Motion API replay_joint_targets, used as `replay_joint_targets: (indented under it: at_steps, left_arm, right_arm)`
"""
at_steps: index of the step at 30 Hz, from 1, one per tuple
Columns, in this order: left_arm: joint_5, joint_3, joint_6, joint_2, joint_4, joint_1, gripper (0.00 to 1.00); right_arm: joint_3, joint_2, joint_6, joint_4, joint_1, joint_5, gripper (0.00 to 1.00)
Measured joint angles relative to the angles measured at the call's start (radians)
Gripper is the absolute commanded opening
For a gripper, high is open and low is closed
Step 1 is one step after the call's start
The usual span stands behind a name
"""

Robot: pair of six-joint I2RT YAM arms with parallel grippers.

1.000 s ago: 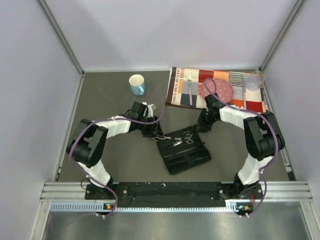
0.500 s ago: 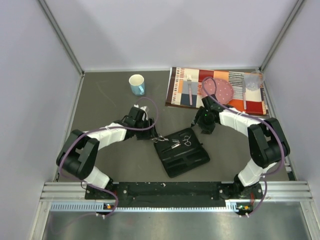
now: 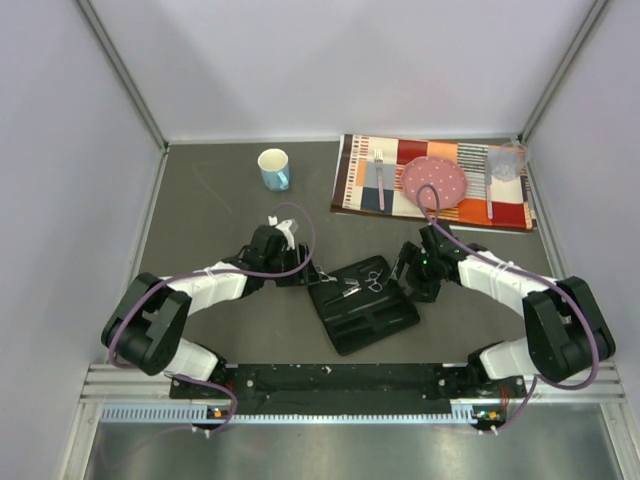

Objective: Sort the hair-cutting tools
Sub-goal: Place the scissors in the hairdressing tool bag.

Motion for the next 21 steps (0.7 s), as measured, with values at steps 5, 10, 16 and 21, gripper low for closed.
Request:
replay_joint_targets:
  at_steps: [5,10,16,21]
  left_arm:
    - [-0.001,-0.002,0.008,-0.002,0.031,0.000,0.63]
    - [-0.002,-0.004,0.010,-0.002,0.043,0.002,0.63]
    - [-0.066,0.027,0.031,0.048,0.059,0.018,0.63]
    - [-0.121,0.086,0.036,0.064,0.031,0.014,0.63]
  right_arm:
    - [-0.061,-0.052,0.052,0.032,0.012,-0.066,0.71]
    - [-0.071,-0.063,0.137,0.041,0.062,-0.109,0.69]
    - [-0.043,-0.005,0.225,0.072,0.156,-0.121,0.66]
    - [0.040,0.032,0.173,0.019,0.187,-0.025,0.67]
